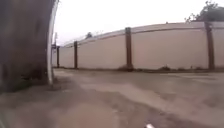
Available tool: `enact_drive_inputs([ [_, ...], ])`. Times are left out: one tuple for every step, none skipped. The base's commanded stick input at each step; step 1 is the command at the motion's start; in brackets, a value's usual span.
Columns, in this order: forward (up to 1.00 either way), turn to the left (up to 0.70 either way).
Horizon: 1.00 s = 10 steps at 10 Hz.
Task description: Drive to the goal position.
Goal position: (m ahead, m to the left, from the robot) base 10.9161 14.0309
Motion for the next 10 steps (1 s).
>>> enact_drive_inputs([
  [1.00, 0.00],
  [1.00, 0.00],
  [1.00, 0.00],
  [1.00, 0.00],
  [1.00, 0.00],
  [1.00, 0.01],
  [1.00, 0.02],
  [1.00, 0.05],
  [1.00, 0.05],
  [1.00, 0.05],
])
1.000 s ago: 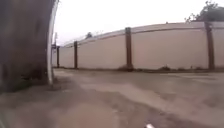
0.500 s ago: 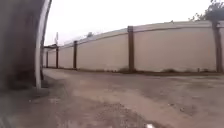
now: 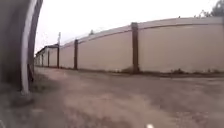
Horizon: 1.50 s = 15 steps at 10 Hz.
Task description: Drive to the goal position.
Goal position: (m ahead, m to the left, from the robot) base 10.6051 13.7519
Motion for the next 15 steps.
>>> enact_drive_inputs([
  [1.00, 0.05],
  [1.00, 0.06],
  [1.00, 0.17],
  [1.00, 0.23],
  [1.00, 0.40],
  [1.00, 0.40],
  [1.00, 0.00],
  [1.00, 0.00],
  [1.00, 0.00],
  [1.00, 0.00],
  [1.00, 0.00],
  [1.00, 0.00],
  [1.00, 0.00],
  [1.00, 0.13],
  [1.00, 0.24],
])
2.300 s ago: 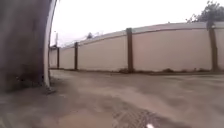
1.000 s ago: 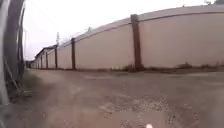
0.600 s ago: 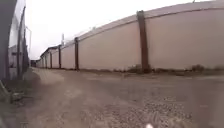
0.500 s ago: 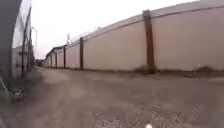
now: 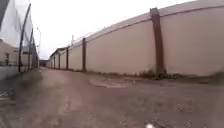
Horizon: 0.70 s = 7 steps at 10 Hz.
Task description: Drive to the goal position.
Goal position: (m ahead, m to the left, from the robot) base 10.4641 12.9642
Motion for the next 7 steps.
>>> enact_drive_inputs([
  [1.00, 0.33],
  [1.00, 0.33],
  [1.00, 0.09],
  [1.00, 0.00],
  [1.00, 0.00],
  [1.00, 0.12],
  [1.00, 0.25],
])
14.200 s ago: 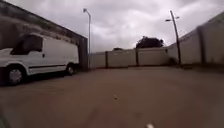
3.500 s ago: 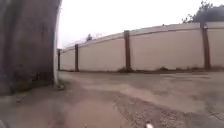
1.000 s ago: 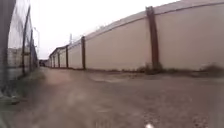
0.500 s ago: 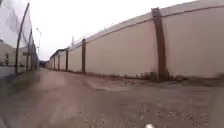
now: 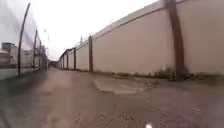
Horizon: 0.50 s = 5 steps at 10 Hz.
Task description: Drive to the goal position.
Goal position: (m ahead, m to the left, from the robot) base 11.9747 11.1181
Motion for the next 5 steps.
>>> enact_drive_inputs([
  [1.00, 0.33],
  [1.00, 0.40],
  [1.00, 0.40],
  [1.00, 0.40],
  [1.00, 0.40],
])
